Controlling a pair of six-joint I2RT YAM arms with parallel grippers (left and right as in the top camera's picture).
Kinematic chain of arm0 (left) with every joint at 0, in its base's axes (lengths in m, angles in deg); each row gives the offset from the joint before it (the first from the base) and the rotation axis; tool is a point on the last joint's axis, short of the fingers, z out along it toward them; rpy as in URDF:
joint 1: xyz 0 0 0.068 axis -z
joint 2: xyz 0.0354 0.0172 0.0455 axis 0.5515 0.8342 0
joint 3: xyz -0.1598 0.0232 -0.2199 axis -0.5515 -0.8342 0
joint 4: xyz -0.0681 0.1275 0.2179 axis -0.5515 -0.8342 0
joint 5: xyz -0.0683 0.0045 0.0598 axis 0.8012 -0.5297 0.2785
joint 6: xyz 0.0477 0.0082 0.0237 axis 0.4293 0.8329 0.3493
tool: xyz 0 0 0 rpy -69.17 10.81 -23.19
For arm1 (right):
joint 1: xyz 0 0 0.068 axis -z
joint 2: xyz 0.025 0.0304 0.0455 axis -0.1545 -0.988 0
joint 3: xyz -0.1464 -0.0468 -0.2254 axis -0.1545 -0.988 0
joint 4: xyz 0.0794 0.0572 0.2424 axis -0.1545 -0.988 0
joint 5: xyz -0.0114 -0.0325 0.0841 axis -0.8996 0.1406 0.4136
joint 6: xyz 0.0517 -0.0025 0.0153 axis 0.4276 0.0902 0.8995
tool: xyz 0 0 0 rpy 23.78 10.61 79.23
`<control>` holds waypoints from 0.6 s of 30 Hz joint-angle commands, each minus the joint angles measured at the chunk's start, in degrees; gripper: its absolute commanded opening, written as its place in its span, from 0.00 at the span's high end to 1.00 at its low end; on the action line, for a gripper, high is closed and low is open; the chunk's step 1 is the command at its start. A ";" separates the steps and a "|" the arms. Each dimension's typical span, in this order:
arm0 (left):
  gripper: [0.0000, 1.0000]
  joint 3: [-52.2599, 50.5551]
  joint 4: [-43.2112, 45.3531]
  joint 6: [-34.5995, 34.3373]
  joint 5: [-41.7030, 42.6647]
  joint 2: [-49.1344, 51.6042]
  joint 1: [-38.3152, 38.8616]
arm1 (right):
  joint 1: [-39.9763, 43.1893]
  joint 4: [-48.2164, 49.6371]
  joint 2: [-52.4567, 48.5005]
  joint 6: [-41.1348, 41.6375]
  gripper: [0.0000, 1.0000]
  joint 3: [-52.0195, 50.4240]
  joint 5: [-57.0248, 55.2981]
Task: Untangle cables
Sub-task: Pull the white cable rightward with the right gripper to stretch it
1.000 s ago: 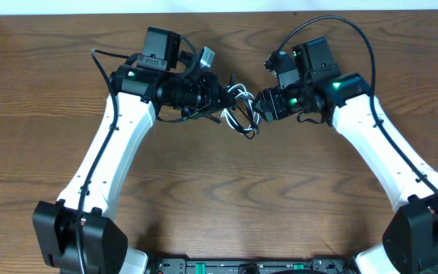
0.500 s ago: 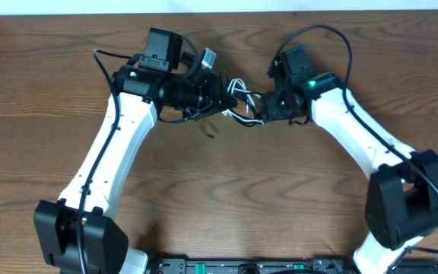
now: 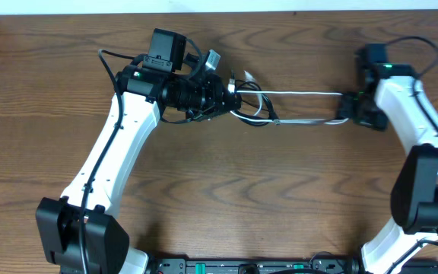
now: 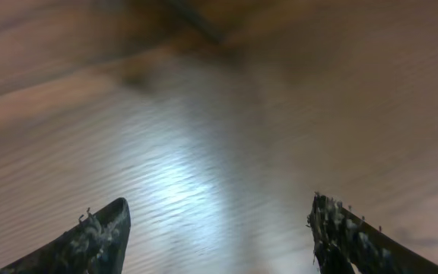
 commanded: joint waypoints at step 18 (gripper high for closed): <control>0.93 0.26 -0.02 1.03 0.44 -0.72 -1.09 | 13.86 -0.28 1.36 -0.28 0.20 3.04 10.32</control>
